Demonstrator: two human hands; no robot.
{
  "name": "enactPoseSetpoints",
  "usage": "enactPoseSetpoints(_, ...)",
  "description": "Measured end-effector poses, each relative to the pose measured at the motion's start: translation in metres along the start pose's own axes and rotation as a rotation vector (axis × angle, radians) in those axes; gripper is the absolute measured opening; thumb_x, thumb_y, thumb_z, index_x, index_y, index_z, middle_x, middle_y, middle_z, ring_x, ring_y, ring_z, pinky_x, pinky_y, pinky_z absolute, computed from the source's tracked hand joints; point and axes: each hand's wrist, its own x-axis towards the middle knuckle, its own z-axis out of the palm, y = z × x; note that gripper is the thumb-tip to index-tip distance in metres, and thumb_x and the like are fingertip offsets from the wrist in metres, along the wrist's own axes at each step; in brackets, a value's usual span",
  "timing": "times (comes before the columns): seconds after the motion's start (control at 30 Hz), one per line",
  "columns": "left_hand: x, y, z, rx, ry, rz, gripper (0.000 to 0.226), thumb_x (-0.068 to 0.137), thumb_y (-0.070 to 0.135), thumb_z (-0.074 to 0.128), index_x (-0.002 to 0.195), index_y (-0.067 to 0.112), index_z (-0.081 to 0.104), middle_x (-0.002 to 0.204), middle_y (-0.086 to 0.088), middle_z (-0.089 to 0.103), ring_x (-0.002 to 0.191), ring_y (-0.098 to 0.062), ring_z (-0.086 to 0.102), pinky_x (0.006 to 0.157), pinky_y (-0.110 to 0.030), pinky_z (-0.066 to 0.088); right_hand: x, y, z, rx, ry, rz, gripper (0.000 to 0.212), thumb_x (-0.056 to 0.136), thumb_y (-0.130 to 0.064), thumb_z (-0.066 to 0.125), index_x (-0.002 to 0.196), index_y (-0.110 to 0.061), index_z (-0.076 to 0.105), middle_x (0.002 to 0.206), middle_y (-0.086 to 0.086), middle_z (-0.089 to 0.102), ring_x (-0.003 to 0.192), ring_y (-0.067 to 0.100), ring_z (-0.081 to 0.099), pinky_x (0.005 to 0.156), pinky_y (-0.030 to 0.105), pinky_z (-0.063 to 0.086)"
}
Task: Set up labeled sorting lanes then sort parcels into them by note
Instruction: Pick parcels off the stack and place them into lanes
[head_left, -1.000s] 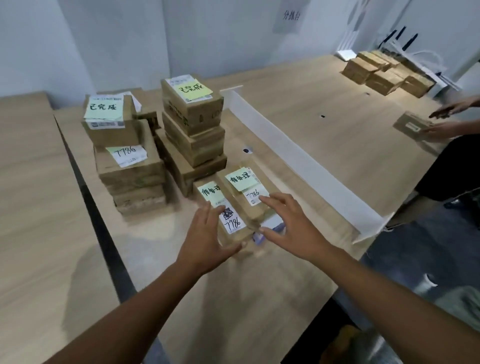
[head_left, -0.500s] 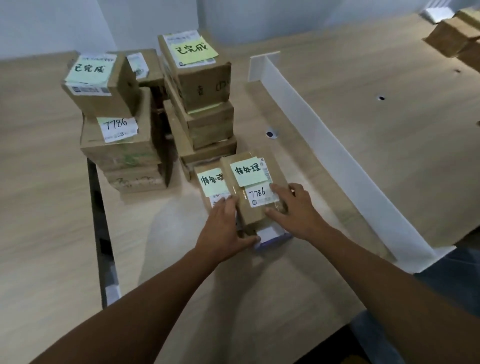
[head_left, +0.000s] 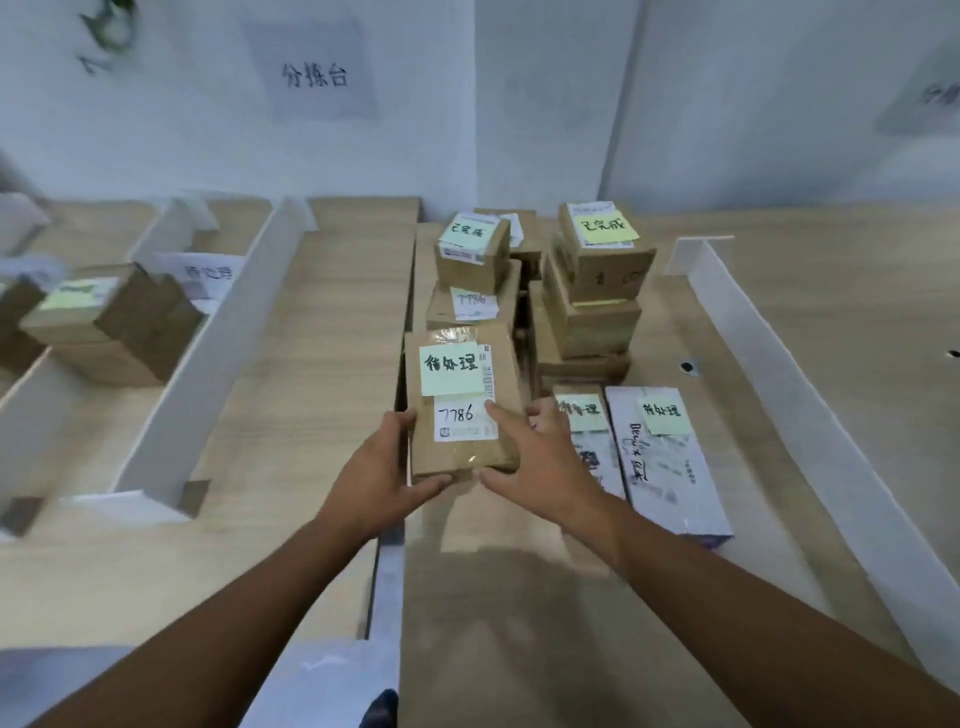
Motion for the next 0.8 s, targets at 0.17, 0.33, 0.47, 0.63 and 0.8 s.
enactPoseSetpoints(0.17,-0.057,-0.087,-0.114,0.050,0.182,-0.137,0.092,0.068,0.057,0.086,0.140,0.026,0.037,0.145,0.005,0.055,0.128,-0.017,0.056,0.092,-0.027,0.045,0.040,-0.132,0.074,-0.006,-0.058,-0.214,0.088,0.079,-0.051,0.079,0.153,-0.043,0.033,0.117,-0.012,0.014,0.127,0.016,0.020,0.113,0.031,0.034)
enactPoseSetpoints(0.33,-0.123,-0.190,-0.232,0.061,0.288,-0.224,0.090,0.069,0.055,0.087,0.138,0.026,0.038,0.145,0.007,0.055,0.131,-0.015,0.054,0.096,-0.028,0.046,0.064,-0.272,0.169,0.012,-0.129,-0.389,0.088,0.078,-0.055,0.077,0.153,-0.044,0.032,0.129,-0.010,0.017,0.132,0.020,0.021,0.115,0.034,0.034)
enactPoseSetpoints(0.47,-0.159,-0.272,-0.313,0.056,0.294,-0.265,0.086,0.069,0.052,0.087,0.136,0.029,0.039,0.141,0.014,0.053,0.126,-0.003,0.052,0.095,-0.013,0.041,0.081,-0.362,0.248,0.053,-0.164,-0.456,0.086,0.076,-0.054,0.078,0.152,-0.041,0.038,0.140,-0.011,0.015,0.141,0.016,0.016,0.119,0.026,0.022)
enactPoseSetpoints(0.63,-0.154,-0.351,-0.367,0.032,0.224,-0.301,0.088,0.071,0.042,0.090,0.140,0.020,0.040,0.137,0.007,0.058,0.119,-0.010,0.058,0.091,-0.023,0.047,0.110,-0.422,0.321,0.006,-0.151,-0.393,0.089,0.074,-0.057,0.077,0.152,-0.044,0.036,0.138,-0.006,0.020,0.131,0.015,0.021,0.104,0.014,0.015)
enactPoseSetpoints(0.8,-0.100,-0.415,-0.377,0.008,0.073,-0.345,0.093,0.071,0.036,0.089,0.143,0.019,0.034,0.127,0.007,0.059,0.113,-0.015,0.060,0.084,-0.025,0.047,0.155,-0.433,0.372,-0.023,-0.175,-0.273,0.096,0.074,-0.046,0.085,0.155,-0.030,0.037,0.141,0.012,0.023,0.135,0.034,0.025,0.111,0.027,0.025)
